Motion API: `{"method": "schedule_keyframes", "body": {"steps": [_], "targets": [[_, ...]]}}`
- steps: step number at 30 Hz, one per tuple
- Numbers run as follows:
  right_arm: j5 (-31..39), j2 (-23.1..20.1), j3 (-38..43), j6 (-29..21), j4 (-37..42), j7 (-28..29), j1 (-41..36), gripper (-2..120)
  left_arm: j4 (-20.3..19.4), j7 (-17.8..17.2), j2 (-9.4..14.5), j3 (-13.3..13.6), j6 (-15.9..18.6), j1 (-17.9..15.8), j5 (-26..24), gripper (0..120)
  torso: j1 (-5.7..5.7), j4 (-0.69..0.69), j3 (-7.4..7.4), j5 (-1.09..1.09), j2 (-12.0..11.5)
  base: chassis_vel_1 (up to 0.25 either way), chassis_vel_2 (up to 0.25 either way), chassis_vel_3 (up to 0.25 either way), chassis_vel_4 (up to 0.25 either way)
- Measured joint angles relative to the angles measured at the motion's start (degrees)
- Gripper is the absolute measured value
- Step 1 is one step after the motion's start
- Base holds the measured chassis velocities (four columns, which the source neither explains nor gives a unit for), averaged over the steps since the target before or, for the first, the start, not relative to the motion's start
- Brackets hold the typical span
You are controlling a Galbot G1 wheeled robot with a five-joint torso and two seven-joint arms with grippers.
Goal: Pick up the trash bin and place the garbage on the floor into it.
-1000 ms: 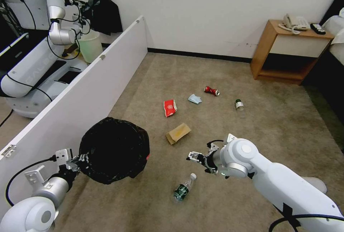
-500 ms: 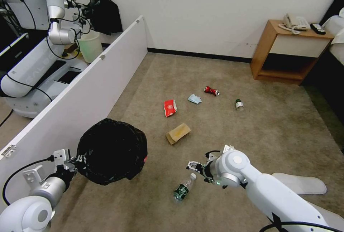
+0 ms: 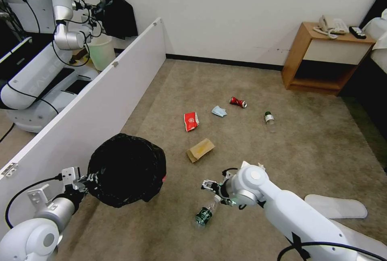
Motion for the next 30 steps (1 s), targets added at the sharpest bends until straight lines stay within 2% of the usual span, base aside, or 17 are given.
{"method": "schedule_keyframes", "body": {"steps": [8,16,22,30], "targets": [[-1.2,-0.6,0.1,-0.2,-1.2,-0.5,-1.1,100,1.2,0.4,0.0,0.0,-0.2,-0.4,-0.1,0,0.00,-0.01,0.00,0.00,0.0,0.000,0.000,0.000,0.000],[-3.2,-2.5,3.3,-1.7,-1.0,-2.3,-5.2,100,2.2,0.3,0.0,1.2,-0.3,-1.4,0.3,0,0.00,-0.02,0.00,0.00,0.0,0.000,0.000,0.000,0.000],[-5.0,-1.9,3.7,-2.1,-2.0,-3.9,-5.9,100,2.1,-0.3,-0.1,1.8,-0.3,-1.6,0.5,0,0.00,-0.01,0.00,0.00,0.0,0.000,0.000,0.000,0.000],[-6.6,-0.2,3.5,-2.5,-5.2,-5.6,-5.2,100,2.1,-0.1,-0.5,1.3,-0.4,-1.0,1.2,0,0.00,0.00,0.00,0.00,0.0,0.000,0.000,0.000,0.000]]}}
